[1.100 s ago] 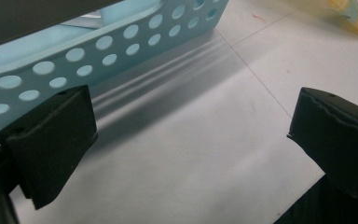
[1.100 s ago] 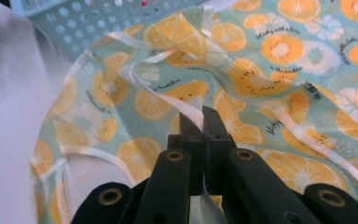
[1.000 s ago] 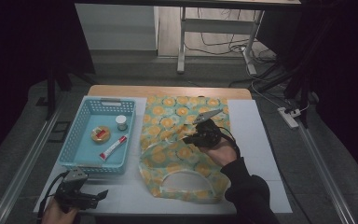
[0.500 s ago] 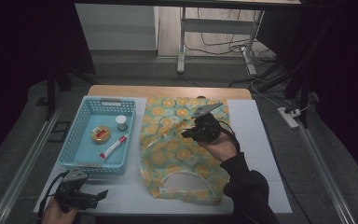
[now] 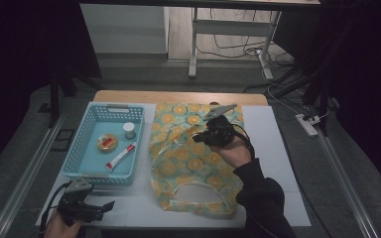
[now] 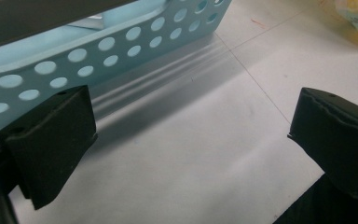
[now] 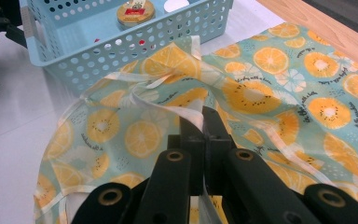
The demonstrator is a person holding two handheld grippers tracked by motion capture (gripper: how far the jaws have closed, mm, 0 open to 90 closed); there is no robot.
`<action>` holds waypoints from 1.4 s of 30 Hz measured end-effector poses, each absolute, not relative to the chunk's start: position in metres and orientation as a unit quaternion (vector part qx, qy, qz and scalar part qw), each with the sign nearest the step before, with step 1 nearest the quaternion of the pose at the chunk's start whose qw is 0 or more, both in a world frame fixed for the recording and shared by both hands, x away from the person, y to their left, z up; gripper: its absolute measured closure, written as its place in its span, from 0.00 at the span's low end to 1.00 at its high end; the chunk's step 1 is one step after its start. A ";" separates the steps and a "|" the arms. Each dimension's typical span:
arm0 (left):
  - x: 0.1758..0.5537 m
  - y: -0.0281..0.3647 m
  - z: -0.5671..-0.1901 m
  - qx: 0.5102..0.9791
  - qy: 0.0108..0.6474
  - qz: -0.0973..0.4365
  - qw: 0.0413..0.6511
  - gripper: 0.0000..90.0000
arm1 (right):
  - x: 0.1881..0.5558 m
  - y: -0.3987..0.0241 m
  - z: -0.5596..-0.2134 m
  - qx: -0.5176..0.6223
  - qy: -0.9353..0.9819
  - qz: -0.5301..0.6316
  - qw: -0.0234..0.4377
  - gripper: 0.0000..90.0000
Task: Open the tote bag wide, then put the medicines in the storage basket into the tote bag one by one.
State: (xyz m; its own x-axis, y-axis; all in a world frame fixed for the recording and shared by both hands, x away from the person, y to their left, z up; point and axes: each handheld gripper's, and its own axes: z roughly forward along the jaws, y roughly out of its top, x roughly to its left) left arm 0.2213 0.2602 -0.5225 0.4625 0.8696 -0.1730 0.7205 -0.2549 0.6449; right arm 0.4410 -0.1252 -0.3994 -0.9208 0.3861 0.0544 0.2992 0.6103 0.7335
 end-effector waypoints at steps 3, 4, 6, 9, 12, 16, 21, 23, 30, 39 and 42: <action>0.221 0.261 -0.522 0.782 0.508 0.110 0.345 0.00 | 0.439 -0.126 -0.401 0.188 0.897 0.397 0.055 1.00; 0.221 0.262 -0.522 0.781 0.509 0.109 0.346 0.00 | 0.439 -0.126 -0.401 0.187 0.897 0.396 0.055 1.00; 0.221 0.264 -0.522 0.776 0.512 0.107 0.351 0.00 | 0.439 -0.127 -0.402 0.187 0.897 0.398 0.056 1.00; 0.221 0.266 -0.522 0.772 0.515 0.103 0.359 0.00 | 0.440 -0.128 -0.403 0.189 0.895 0.401 0.054 1.00; 0.221 0.266 -0.522 0.771 0.514 0.101 0.362 0.00 | 0.441 -0.130 -0.404 0.191 0.894 0.403 0.052 1.00; 0.221 0.267 -0.522 0.770 0.515 0.099 0.364 0.00 | 0.441 -0.130 -0.406 0.193 0.892 0.405 0.052 1.00; 0.221 0.268 -0.521 0.768 0.515 0.092 0.369 0.00 | 0.441 -0.130 -0.405 0.192 0.891 0.408 0.050 1.00; 0.221 0.269 -0.521 0.766 0.516 0.090 0.373 0.00 | 0.441 -0.131 -0.406 0.193 0.891 0.408 0.049 1.00; 0.220 0.268 -0.518 0.768 0.513 0.089 0.374 0.00 | 0.440 -0.131 -0.405 0.190 0.892 0.408 0.050 1.00; 0.219 0.269 -0.508 0.773 0.504 0.103 0.372 0.00 | 0.441 -0.133 -0.404 0.191 0.890 0.410 0.050 1.00; 0.220 0.271 -0.507 0.771 0.499 0.098 0.383 0.00 | 0.441 -0.132 -0.404 0.192 0.890 0.410 0.049 1.00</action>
State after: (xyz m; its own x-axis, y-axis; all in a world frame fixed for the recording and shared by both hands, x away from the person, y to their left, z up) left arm 0.2196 0.2713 -0.5068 0.4826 0.8449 -0.2308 0.6939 -0.2080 0.6894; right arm 0.4408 -0.1325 -0.4038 -0.9219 0.3812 0.0700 0.3010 0.5906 0.7487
